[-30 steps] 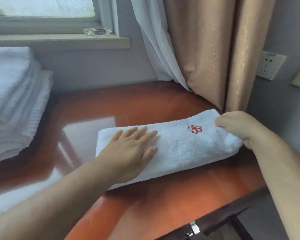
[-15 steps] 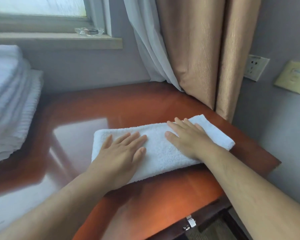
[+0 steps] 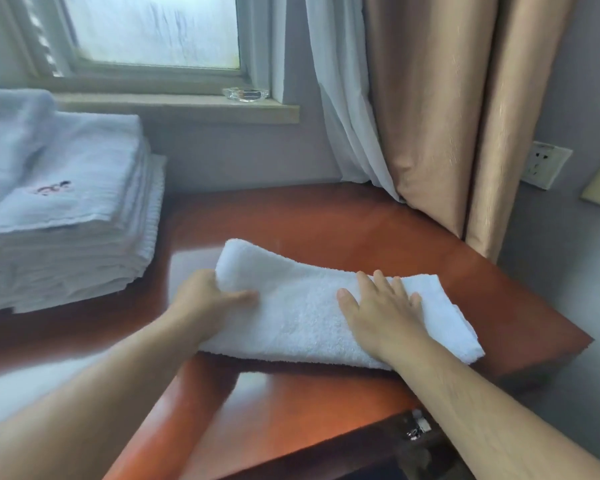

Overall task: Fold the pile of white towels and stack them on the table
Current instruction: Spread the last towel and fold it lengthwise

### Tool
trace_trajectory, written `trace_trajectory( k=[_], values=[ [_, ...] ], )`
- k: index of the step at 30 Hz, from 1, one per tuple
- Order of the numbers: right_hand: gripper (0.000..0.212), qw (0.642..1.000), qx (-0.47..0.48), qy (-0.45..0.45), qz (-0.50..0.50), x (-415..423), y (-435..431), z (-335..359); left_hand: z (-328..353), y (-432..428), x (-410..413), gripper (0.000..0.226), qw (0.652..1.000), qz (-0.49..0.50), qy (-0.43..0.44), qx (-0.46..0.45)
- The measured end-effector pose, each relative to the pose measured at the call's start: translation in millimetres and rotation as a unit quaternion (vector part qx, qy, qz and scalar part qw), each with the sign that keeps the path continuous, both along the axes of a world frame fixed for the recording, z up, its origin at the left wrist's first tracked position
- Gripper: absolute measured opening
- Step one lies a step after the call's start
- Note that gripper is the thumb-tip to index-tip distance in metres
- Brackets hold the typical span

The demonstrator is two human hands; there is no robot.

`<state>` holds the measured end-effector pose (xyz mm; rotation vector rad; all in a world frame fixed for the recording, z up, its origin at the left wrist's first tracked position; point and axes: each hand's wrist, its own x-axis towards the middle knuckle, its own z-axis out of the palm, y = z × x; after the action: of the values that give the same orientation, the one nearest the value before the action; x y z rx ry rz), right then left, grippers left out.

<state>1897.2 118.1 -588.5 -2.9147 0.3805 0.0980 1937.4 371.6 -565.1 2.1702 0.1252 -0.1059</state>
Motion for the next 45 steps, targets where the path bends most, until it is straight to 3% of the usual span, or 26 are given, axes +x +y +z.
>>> trace_trajectory(
  k=[2,6,7,9,12,15,18,20,22,24,26,28,31,34,39,42,45],
  values=[
    [0.076,0.999,0.019,0.012,0.029,1,10,13,19,17,-11,0.021,0.997,-0.058,-0.047,-0.022],
    [0.118,0.970,0.152,-0.028,0.186,17,33,74,83,47,-26,0.028,0.963,-0.163,-0.180,0.118],
    [0.113,0.948,0.227,-0.036,0.222,20,42,92,100,54,-30,0.030,0.954,-0.181,-0.201,0.130],
    [0.079,0.896,0.339,-0.023,0.287,27,67,119,131,70,-41,0.032,0.941,-0.193,-0.231,0.156],
    [0.045,0.846,0.393,-0.022,0.360,31,114,143,170,99,-56,0.035,0.921,-0.194,-0.285,0.180],
    [0.031,0.783,0.492,-0.049,0.377,33,159,155,193,138,-64,0.037,0.893,-0.102,-0.403,0.172],
    [0.025,0.739,0.558,-0.109,0.361,34,200,160,188,178,-59,0.058,0.855,0.051,-0.506,0.101],
    [0.026,0.713,0.595,-0.136,0.346,38,225,163,172,199,-57,0.073,0.897,0.106,-0.426,-0.047],
    [0.022,0.682,0.634,-0.159,0.328,44,246,169,147,213,-56,0.076,0.935,0.021,-0.252,-0.249],
    [0.017,0.652,0.675,-0.173,0.298,52,265,178,115,223,-53,0.065,0.915,-0.061,-0.126,-0.379],
    [0.009,0.633,0.702,-0.182,0.272,66,283,186,92,231,-48,0.065,0.891,-0.082,-0.099,-0.435],
    [0.006,0.632,0.704,-0.203,0.253,84,297,194,80,238,-38,0.061,0.895,-0.094,-0.118,-0.420],
    [0.019,0.630,0.712,-0.220,0.219,120,313,210,80,243,-21,0.047,0.922,-0.087,-0.144,-0.350],
    [0.035,0.650,0.703,-0.212,0.194,160,320,230,98,247,4,0.033,0.921,-0.041,-0.161,-0.353],
    [0.036,0.672,0.686,-0.208,0.186,240,324,244,139,251,58,0.022,0.934,0.000,-0.189,-0.303],
    [0.045,0.723,0.654,-0.174,0.138,289,330,221,129,255,88,0.026,0.966,0.052,-0.163,-0.196],
    [0.035,0.796,0.594,-0.072,0.089,325,339,171,103,260,104,0.032,0.991,0.085,-0.072,-0.080]
  ],
)
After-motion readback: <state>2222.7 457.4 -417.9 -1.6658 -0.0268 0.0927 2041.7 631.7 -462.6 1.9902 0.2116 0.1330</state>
